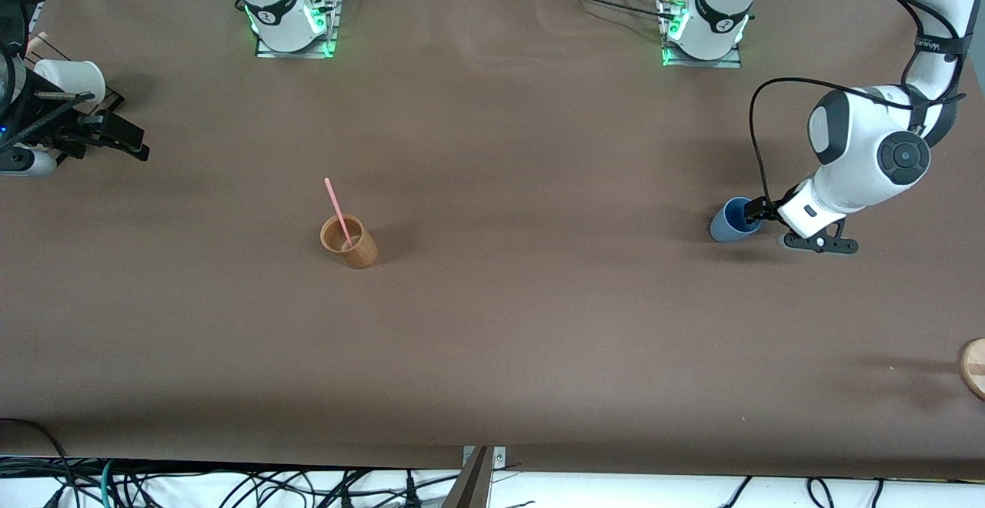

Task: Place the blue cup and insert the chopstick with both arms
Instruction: 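Lower the left gripper and close it on the blue cup rim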

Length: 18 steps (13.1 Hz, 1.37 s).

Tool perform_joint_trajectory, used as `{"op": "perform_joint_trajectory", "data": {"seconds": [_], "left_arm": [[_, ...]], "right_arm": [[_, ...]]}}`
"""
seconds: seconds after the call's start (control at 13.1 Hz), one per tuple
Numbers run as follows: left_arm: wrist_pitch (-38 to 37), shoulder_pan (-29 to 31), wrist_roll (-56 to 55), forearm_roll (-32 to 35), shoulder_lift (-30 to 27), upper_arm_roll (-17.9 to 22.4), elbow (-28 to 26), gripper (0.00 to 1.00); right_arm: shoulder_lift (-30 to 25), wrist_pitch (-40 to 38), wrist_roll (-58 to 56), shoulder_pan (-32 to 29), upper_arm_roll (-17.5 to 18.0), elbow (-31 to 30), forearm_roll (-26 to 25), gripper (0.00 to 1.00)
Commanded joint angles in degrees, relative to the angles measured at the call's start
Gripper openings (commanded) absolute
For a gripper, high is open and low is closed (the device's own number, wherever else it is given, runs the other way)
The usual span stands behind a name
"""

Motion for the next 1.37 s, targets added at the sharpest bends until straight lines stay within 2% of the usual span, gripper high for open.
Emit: {"op": "perform_joint_trajectory", "data": {"seconds": [0.0,0.08,0.15,0.46,0.53,0.61,0.91,1.14,1.29], "left_arm": [[1.54,-0.29,-0.51,-1.01,0.27,0.08,-0.74,0.88],[1.72,-0.29,-0.43,-1.01,0.36,0.08,-0.74,0.82],[2.16,-0.29,-0.43,-1.01,0.45,0.08,-0.74,0.66],[2.16,-0.29,-0.43,-2.85,0.54,0.08,-0.74,0.15],[2.07,-0.29,-0.43,-3.56,0.54,0.08,-0.74,0.06],[1.81,-0.29,-0.43,-3.91,0.54,0.08,-0.74,0.00],[-0.81,-0.55,-0.34,-5.14,0.02,-0.62,0.58,0.00],[-3.80,-0.72,-2.08,-6.72,-0.69,-5.54,4.08,0.00],[-6.96,-0.81,-7.16,-7.17,-0.43,-9.83,7.94,0.00]], "right_arm": [[-0.45,-0.37,-0.95,-0.64,0.28,-0.45,1.20,1.00],[-0.37,-0.28,-0.95,-0.64,0.28,-0.37,1.20,1.00],[-0.36,-0.28,-0.95,-0.64,0.28,-0.37,1.20,1.00],[-0.36,-0.28,-0.95,-0.64,0.28,-0.37,1.20,1.00],[-0.36,-0.28,-0.86,-0.55,0.28,-0.37,1.20,1.00],[-0.10,0.15,-0.86,-0.64,0.28,-0.19,1.20,1.00],[-0.01,-0.19,-0.86,-0.46,0.28,0.07,1.11,1.00],[0.07,-0.19,-0.86,-0.46,0.28,0.07,1.20,1.00],[0.07,-0.19,-0.86,-0.46,0.28,-0.01,1.20,1.00]]}}
